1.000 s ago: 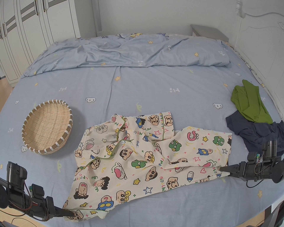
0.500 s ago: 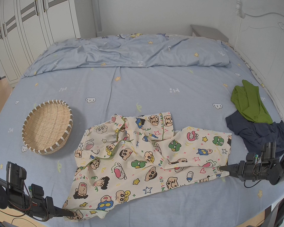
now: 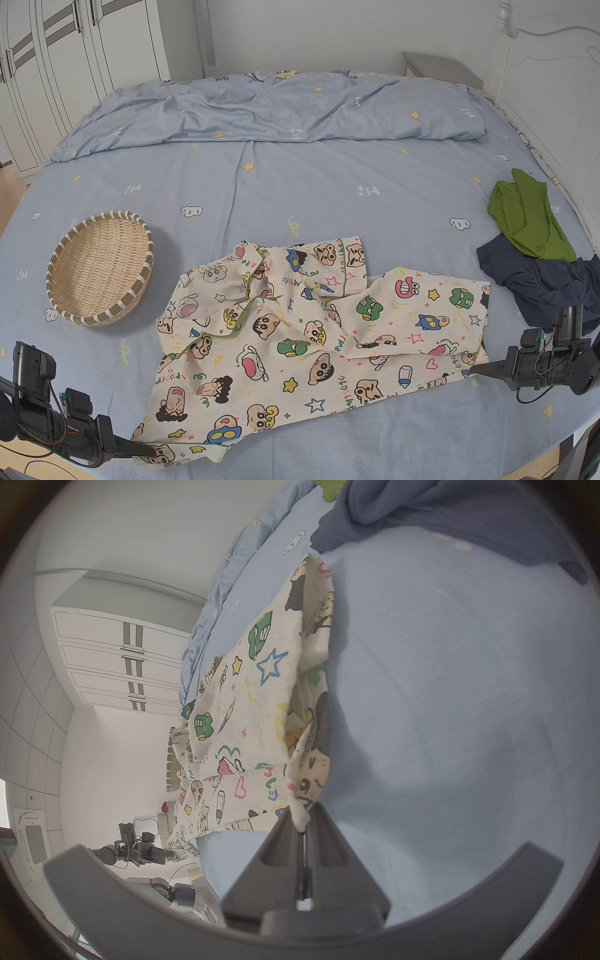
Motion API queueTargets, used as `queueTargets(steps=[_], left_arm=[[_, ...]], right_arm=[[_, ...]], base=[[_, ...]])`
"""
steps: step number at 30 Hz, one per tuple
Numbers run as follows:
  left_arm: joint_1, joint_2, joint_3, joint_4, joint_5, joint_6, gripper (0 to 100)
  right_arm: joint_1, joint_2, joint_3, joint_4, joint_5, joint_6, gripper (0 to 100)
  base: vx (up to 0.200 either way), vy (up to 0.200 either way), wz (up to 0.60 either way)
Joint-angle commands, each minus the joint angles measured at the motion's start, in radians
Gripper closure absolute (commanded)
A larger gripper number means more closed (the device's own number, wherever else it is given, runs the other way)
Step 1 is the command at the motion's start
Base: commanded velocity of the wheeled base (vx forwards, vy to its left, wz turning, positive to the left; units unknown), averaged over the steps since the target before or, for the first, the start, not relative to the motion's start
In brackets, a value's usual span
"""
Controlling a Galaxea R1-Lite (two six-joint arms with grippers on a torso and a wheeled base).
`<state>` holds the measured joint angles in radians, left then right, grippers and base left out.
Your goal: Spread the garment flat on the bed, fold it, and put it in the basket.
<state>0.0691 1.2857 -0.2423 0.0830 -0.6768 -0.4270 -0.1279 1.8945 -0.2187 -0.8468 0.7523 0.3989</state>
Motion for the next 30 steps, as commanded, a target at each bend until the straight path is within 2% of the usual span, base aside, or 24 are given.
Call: queueTargets(steps=[1,7,14,18,19,22,26,30], left_arm=[[0.012,0.003,-0.003,0.004,-0.001,0.001,100],[0.034,0.006,-0.015,0.044,-0.001,0.021,100],[0.074,0.052,-0.086,0.216,-0.001,0.136,100],[0.173,0.133,-0.137,0.317,-0.003,0.277,100],[0.215,0.165,-0.147,0.336,-0.003,0.332,100],[0.270,0.210,-0.152,0.365,-0.006,0.435,100],[0.290,0.244,-0.152,0.417,-0.001,0.544,100],[0.281,0.239,-0.150,0.436,0.002,0.548,100]], right_arm=[[-0.004,-0.026,0.019,-0.001,0.001,-0.002,100],[0.005,-0.130,0.081,0.011,0.001,-0.005,100],[0.014,-0.241,0.162,0.022,-0.008,-0.005,100],[0.005,-0.322,0.182,0.115,-0.010,-0.005,100],[0.004,-0.350,0.182,0.172,-0.011,-0.011,100],[0.004,-0.405,0.170,0.296,-0.013,-0.019,100],[-0.001,-0.446,0.170,0.450,-0.039,-0.069,100],[-0.019,-0.448,0.179,0.517,-0.077,-0.135,100]], base=[[0.000,0.000,0.00],[0.000,0.000,0.00],[0.000,0.000,0.00],[0.000,0.000,0.00],[0.000,0.000,0.00],[0.000,0.000,0.00],[0.000,0.000,0.00],[0.000,0.000,0.00]])
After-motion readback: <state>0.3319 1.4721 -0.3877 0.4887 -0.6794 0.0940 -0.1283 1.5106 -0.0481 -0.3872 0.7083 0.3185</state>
